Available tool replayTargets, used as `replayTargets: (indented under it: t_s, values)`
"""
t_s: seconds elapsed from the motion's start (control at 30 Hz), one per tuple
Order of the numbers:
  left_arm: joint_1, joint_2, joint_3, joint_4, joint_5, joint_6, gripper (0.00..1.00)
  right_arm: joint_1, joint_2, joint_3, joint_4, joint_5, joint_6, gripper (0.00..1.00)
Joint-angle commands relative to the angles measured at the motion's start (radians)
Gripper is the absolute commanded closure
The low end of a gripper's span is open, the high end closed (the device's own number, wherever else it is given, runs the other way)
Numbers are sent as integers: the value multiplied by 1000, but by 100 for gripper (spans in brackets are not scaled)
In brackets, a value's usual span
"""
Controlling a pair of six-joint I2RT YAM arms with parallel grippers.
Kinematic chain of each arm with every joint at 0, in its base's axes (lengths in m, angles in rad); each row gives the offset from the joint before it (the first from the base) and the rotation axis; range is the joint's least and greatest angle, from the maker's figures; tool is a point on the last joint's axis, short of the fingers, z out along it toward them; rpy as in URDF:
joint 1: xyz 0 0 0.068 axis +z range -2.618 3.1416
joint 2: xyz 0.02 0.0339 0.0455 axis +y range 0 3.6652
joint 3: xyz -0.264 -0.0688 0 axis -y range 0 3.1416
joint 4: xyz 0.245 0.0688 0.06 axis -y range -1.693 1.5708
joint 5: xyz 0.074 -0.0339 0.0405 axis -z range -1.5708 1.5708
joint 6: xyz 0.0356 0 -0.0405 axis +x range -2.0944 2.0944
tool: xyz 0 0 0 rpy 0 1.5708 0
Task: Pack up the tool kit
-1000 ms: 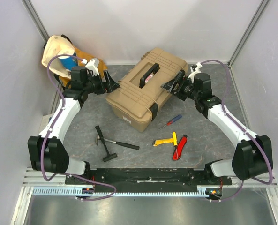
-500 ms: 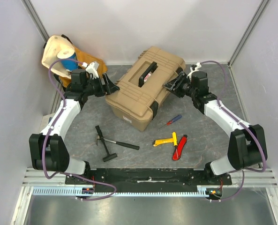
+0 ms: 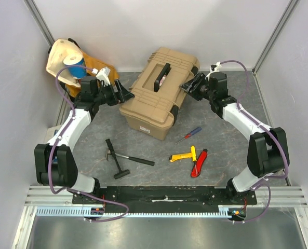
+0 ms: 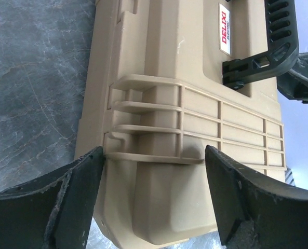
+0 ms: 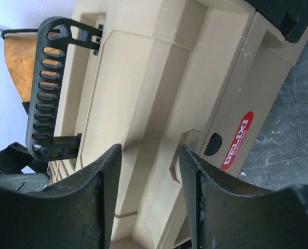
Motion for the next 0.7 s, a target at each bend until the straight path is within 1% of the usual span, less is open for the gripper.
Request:
replayTargets:
  t_s: [0.0,0.03,0.07,0.17,0.23,0.3,0.4,0.53,0.67]
  values:
    - [-40,-68,-32,-33,-7,-5,11,-1,-59,30,-126,38,-40,39]
    - [-39,-87,-37,-38,-23,5,7,-12,-79,18,-138,41,-37,33]
    - [-39,-99,-38,-47,-36,16,5,-29,-108,3,-150,42,-34,26]
    - [-37,-125,-35,-69,-57,45,4,-73,-200,-71,-153,38,-42,12]
    - [-37,-139,-34,-86,-57,62,4,-79,-250,-120,-158,27,-74,6]
    - [-39,-144,-26,-116,-75,78,4,-81,-286,-167,-160,-34,-88,4]
    - [-36,-134,-32,-147,-73,90,5,-76,-340,-284,-103,-126,-47,2]
    - [-36,-121,-66,-144,-5,56,8,-55,-446,-451,47,-150,31,2]
    - [-37,-122,-118,-92,61,-16,10,-35,-489,-566,204,-159,139,2]
